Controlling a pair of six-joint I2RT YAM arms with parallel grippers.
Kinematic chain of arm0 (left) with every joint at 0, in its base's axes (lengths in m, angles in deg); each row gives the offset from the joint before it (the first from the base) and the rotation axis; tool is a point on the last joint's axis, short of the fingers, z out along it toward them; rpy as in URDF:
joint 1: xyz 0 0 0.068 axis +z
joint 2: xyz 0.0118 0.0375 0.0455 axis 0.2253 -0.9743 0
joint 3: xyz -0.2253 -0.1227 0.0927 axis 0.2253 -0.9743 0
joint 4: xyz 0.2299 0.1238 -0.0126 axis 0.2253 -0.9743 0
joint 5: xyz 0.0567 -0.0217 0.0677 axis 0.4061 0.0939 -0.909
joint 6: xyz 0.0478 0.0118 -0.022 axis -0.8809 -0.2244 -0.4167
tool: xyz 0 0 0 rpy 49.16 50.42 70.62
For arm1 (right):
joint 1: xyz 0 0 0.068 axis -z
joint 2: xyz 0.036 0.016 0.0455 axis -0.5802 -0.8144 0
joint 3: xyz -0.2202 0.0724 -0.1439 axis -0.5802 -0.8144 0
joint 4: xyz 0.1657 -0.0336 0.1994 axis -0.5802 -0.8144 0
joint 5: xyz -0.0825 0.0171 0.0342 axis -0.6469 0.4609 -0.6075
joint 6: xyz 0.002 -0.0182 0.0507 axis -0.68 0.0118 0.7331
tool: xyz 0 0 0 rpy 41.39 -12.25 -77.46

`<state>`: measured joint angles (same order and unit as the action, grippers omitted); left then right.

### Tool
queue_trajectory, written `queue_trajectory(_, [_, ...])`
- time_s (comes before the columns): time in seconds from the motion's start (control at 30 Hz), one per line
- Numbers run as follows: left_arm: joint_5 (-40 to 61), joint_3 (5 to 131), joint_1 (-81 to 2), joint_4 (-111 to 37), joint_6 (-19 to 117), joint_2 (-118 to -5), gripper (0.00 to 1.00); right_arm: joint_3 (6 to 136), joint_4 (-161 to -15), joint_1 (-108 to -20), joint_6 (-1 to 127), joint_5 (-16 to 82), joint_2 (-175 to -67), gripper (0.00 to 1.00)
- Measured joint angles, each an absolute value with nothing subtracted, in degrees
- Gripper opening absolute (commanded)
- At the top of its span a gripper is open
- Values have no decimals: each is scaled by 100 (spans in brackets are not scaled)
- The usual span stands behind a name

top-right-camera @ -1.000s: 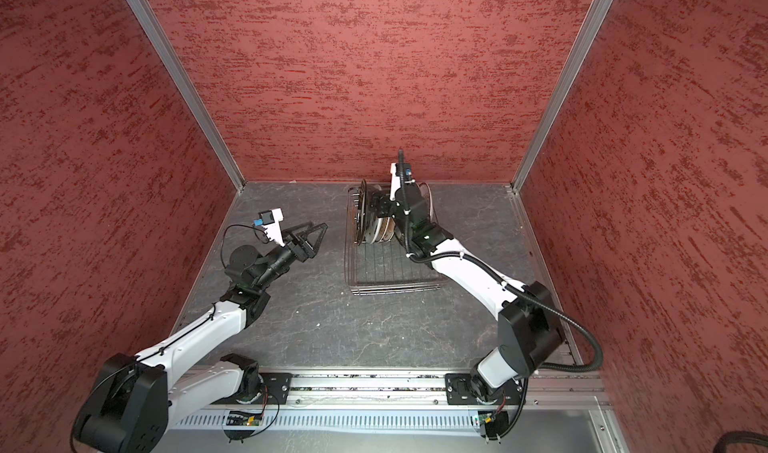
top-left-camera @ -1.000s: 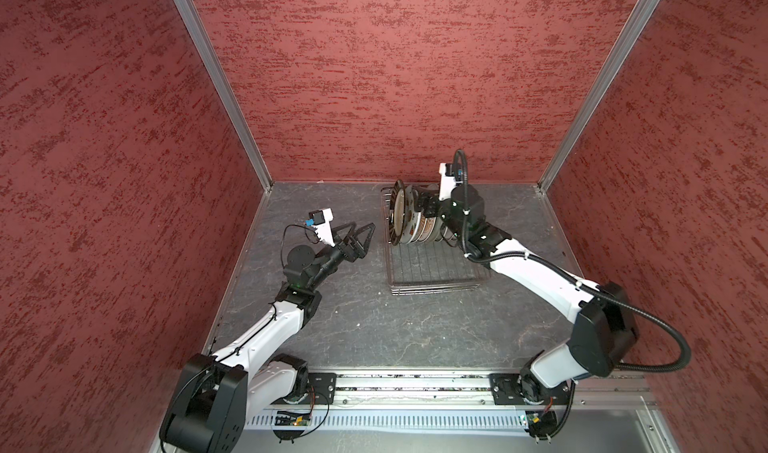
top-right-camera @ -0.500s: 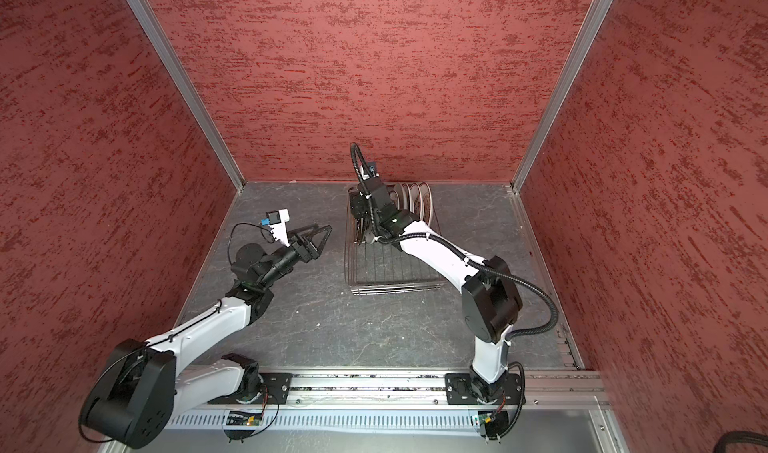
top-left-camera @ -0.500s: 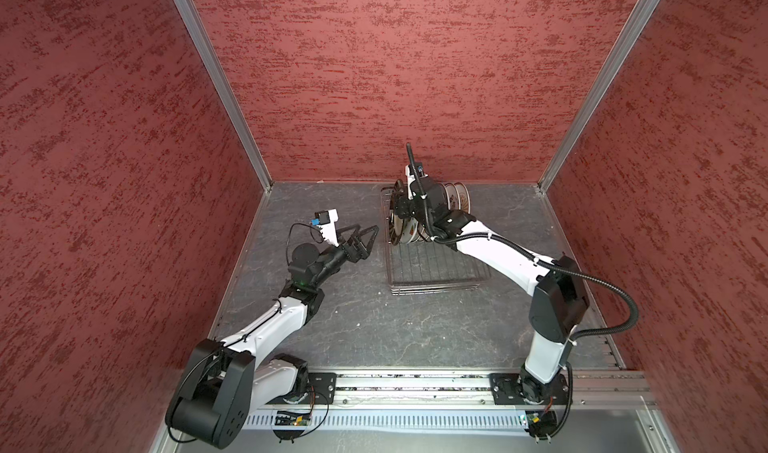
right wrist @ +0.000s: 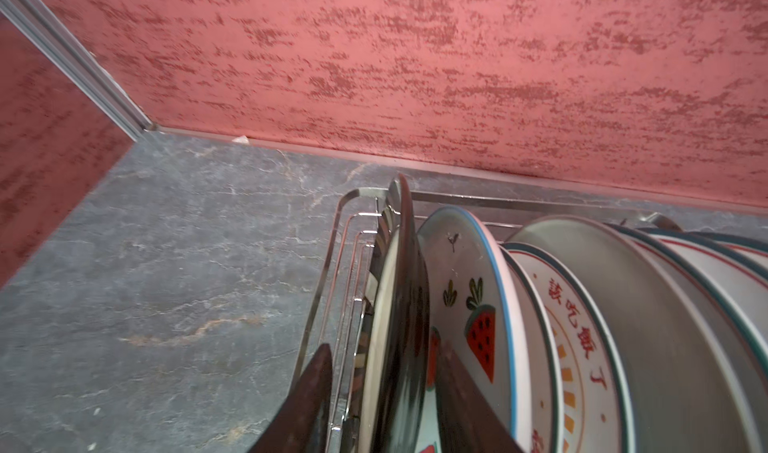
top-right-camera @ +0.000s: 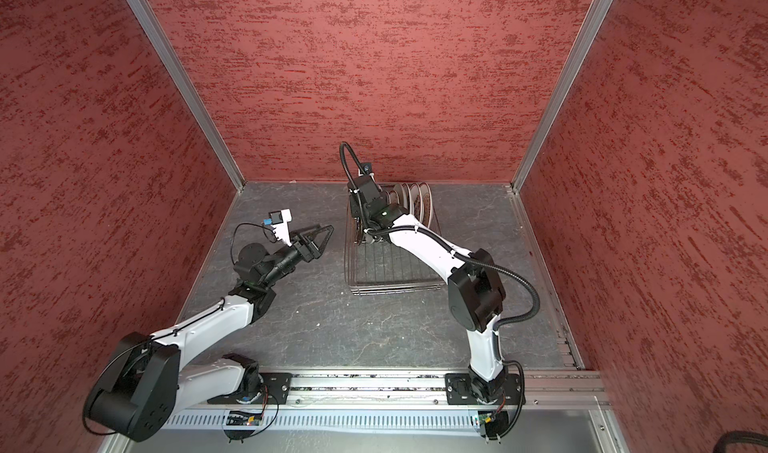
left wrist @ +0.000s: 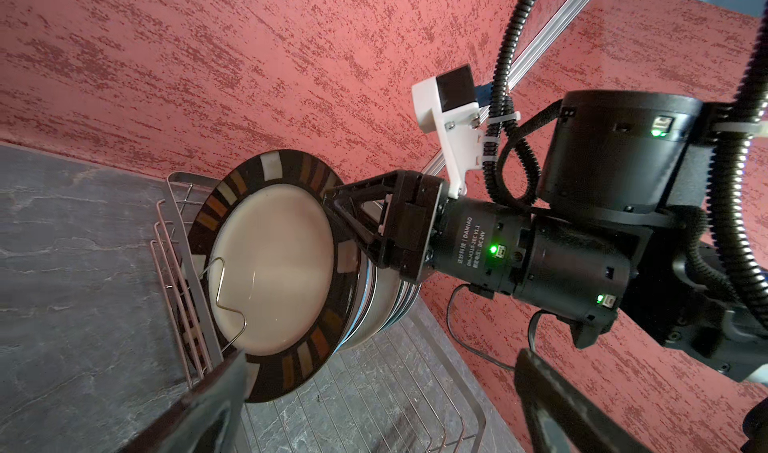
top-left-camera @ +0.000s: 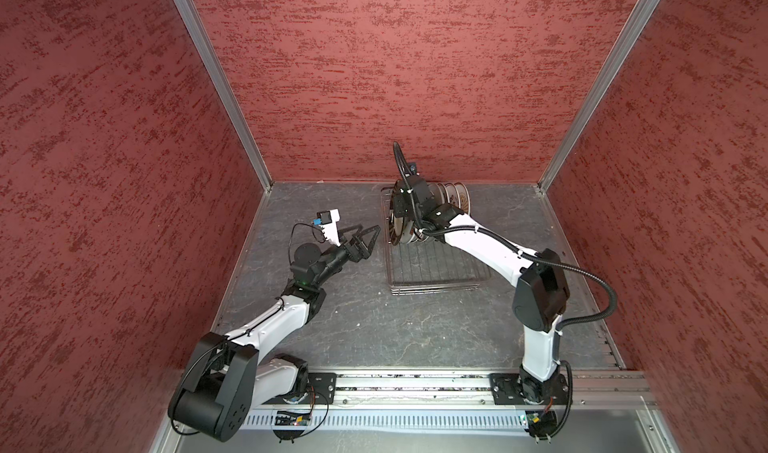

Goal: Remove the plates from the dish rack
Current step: 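Grip the brown-rimmed plate's top edge with the right gripper while left gripper waits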

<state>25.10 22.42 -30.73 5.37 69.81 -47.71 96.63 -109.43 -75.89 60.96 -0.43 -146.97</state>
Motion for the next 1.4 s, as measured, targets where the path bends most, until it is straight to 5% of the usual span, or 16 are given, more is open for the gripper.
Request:
queue_trajectory(0.57, [2049, 2336, -3235, -106, 6826, -4771, 99, 11001, -11979, -7622, 6253, -791, -15659, 25])
queue_trajectory(1.13, [1450, 2336, -3264, -639, 6760, -4568, 99, 11591, -12368, -7716, 6081, -1597, -16004, 2])
queue_trajectory(1.4, [1393, 2336, -3264, -687, 6762, -4568, 99, 11644, -12346, -7784, 5834, -1759, -16039, 0])
